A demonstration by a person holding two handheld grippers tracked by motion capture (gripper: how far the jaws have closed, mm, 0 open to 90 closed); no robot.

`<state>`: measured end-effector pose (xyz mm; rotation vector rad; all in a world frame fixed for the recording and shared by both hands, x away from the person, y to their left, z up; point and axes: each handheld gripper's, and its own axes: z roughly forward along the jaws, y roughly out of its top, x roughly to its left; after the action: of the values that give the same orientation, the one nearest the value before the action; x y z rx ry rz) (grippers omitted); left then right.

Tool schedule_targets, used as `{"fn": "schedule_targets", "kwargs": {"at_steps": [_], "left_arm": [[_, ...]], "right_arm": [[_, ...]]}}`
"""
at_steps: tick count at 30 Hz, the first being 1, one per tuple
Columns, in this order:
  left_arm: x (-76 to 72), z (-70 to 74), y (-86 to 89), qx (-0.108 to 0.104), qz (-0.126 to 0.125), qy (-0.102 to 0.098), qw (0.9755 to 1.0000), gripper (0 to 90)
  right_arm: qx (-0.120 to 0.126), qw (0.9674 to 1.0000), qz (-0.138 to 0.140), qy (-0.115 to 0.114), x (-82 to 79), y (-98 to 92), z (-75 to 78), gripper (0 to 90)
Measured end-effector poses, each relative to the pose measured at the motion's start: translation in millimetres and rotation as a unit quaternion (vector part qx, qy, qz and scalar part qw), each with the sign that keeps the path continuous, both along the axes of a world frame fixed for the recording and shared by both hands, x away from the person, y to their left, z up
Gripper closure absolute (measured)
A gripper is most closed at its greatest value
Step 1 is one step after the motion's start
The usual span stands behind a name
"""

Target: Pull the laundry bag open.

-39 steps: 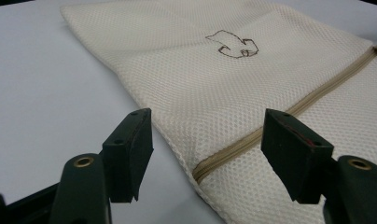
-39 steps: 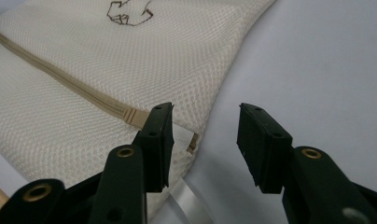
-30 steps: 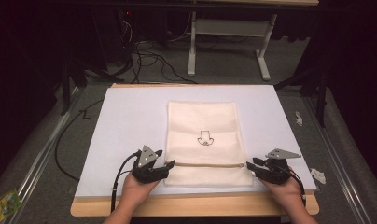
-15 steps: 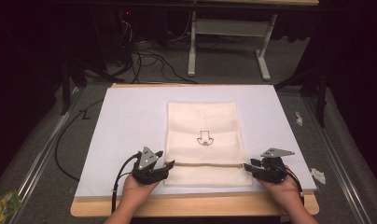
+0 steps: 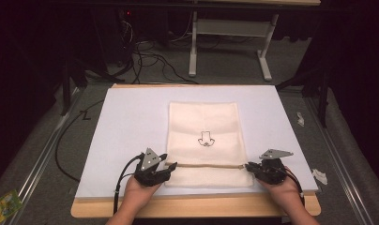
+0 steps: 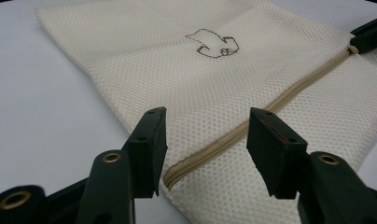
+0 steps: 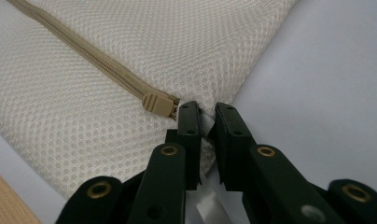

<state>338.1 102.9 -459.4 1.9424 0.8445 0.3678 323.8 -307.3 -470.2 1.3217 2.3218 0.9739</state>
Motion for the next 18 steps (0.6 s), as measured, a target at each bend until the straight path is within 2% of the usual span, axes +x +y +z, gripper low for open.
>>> {"fn": "schedule_targets", "kwargs": {"at_steps": [2, 3, 5, 6, 9, 10, 12, 13, 14, 15, 16, 17, 18], "left_arm": [[-0.3, 2.1, -0.9, -0.018, -0.001, 0.009, 0.9998, 47.9], [-1.5, 3.6, -2.7, -0.017, -0.001, 0.007, 0.9998, 47.9], [-6.3, 5.8, -9.8, -0.001, -0.006, -0.01, 0.9999, 48.2], [-7.7, 6.0, -12.9, 0.002, -0.01, -0.011, 0.9999, 48.5], [-10.9, 3.9, -35.5, 0.006, -0.039, 0.007, 0.9992, 48.5], [-10.9, 3.9, -35.5, 0.006, -0.039, 0.007, 0.9992, 48.5], [-12.4, 2.8, -48.9, 0.009, -0.058, 0.016, 0.9982, 48.5], [-12.9, 2.1, -56.0, 0.006, -0.065, 0.024, 0.9976, 48.5], [-14.5, 1.3, -70.0, -0.007, -0.077, 0.036, 0.9964, 48.7], [-14.5, 1.3, -70.0, -0.007, -0.077, 0.036, 0.9964, 49.2], [-15.3, 2.2, -84.7, -0.01, -0.092, 0.041, 0.9949, 49.3], [-15.3, 2.2, -84.7, -0.01, -0.092, 0.041, 0.9949, 49.5], [-15.2, 3.0, -92.3, -0.014, -0.098, 0.042, 0.9942, 49.5]], "right_arm": [[-0.006, 0.9999, 0.005, -0.009, -0.2, 0.2, 1.1, 83.7], [-0.008, 0.9999, 0.007, -0.011, -0.4, 0.1, 1.9, 83.8], [-0.008, 0.9998, 0.008, -0.016, -1.5, 0.4, 4.0, 84.0], [-0.006, 0.9998, 0.006, -0.02, -2.5, 0.5, 5.5, 84.2], [0.001, 0.9994, 0.011, -0.032, -5.4, 0.0, 10.8, 84.4], [0.001, 0.9994, 0.011, -0.032, -5.4, 0.0, 10.8, 84.4], [0.004, 0.999, 0.017, -0.04, -7.3, 0.3, 13.6, 84.5], [0.003, 0.999, 0.019, -0.04, -8.0, 0.3, 14.5, 84.5], [0.005, 0.9986, 0.023, -0.047, -9.4, 1.1, 16.3, 84.5], [0.003, 0.9984, 0.025, -0.051, -9.9, 1.2, 17.3, 84.5], [0.003, 0.9982, 0.024, -0.054, -10.6, 2.1, 18.1, 84.5], [0.003, 0.9981, 0.026, -0.056, -10.8, 2.5, 18.8, 84.5], [0.003, 0.9981, 0.026, -0.056, -10.8, 2.5, 18.8, 84.5]]}}
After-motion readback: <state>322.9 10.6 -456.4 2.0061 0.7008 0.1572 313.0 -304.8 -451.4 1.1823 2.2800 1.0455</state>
